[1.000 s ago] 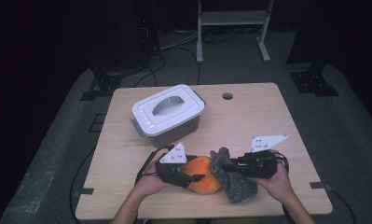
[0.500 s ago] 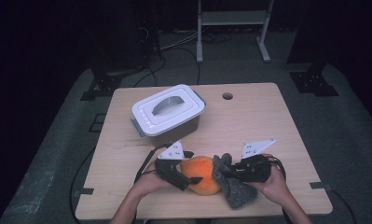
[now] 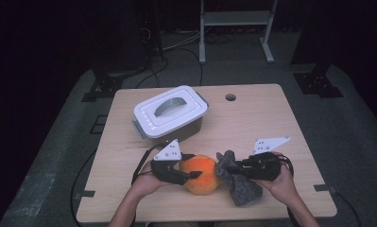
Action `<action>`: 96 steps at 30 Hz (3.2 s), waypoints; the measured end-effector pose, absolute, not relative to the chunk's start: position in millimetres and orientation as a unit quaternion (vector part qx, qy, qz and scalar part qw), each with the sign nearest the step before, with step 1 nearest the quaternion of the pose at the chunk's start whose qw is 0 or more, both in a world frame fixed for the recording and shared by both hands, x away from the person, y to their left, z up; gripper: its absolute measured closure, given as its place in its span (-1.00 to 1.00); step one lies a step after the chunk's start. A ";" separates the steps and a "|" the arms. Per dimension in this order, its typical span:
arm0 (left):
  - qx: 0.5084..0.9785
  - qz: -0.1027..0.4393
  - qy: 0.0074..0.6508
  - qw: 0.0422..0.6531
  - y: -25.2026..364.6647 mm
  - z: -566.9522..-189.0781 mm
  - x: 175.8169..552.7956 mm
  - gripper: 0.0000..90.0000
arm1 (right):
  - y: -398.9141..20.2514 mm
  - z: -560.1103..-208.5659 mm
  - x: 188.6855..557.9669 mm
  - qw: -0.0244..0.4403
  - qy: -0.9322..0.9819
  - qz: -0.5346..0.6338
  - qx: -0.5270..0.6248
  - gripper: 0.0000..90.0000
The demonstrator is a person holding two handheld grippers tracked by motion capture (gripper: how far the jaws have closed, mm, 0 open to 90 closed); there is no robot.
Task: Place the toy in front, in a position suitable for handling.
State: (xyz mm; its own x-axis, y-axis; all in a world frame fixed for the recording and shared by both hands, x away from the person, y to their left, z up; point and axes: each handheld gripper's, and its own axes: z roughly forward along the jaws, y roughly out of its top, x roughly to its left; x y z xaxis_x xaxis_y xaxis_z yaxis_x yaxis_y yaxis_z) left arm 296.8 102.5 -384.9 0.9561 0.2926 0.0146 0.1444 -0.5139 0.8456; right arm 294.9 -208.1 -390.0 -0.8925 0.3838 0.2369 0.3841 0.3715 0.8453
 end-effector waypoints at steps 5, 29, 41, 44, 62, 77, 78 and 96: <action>0.867 0.089 0.109 0.478 85.7 -386.3 290.0 -0.20 | -191.8 -377.4 283.8 -0.031 -0.825 -0.522 -0.212 0.70; 0.854 0.051 0.135 0.500 109.3 -396.6 305.5 -0.20 | -207.5 -402.2 299.2 0.002 -0.846 -0.475 -0.241 0.71; 0.869 0.076 0.121 0.474 97.3 -396.0 299.8 -0.37 | -190.0 -391.9 289.7 -0.020 -0.842 -0.493 -0.220 0.70; 0.865 0.063 0.125 0.483 100.4 -400.1 303.4 -0.59 | -189.0 -400.0 292.5 -0.009 -0.844 -0.488 -0.222 0.70; 0.872 0.075 0.077 0.477 82.4 -408.4 289.9 -0.26 | -191.2 -385.7 287.5 -0.007 -0.836 -0.507 -0.209 0.71; 0.850 0.075 0.155 0.498 89.3 -408.4 302.4 -0.24 | -209.7 -397.7 297.4 -0.029 -0.836 -0.487 -0.249 0.71; 0.846 0.074 0.166 0.500 89.8 -408.5 303.3 -0.24 | -209.1 -395.9 296.3 -0.031 -0.836 -0.489 -0.246 0.71; 0.855 0.079 0.119 0.499 82.7 -409.8 294.8 -0.24 | -214.9 -398.6 299.5 -0.024 -0.835 -0.488 -0.251 0.71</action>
State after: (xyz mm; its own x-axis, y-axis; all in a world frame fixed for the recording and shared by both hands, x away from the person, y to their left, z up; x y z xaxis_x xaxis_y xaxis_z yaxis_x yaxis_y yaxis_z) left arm 294.8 82.7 -409.8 0.9590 0.2831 0.0160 0.1254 -0.4742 0.8714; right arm 299.5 -214.9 -398.6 -0.8730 0.4423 0.2053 0.3959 0.3971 0.8280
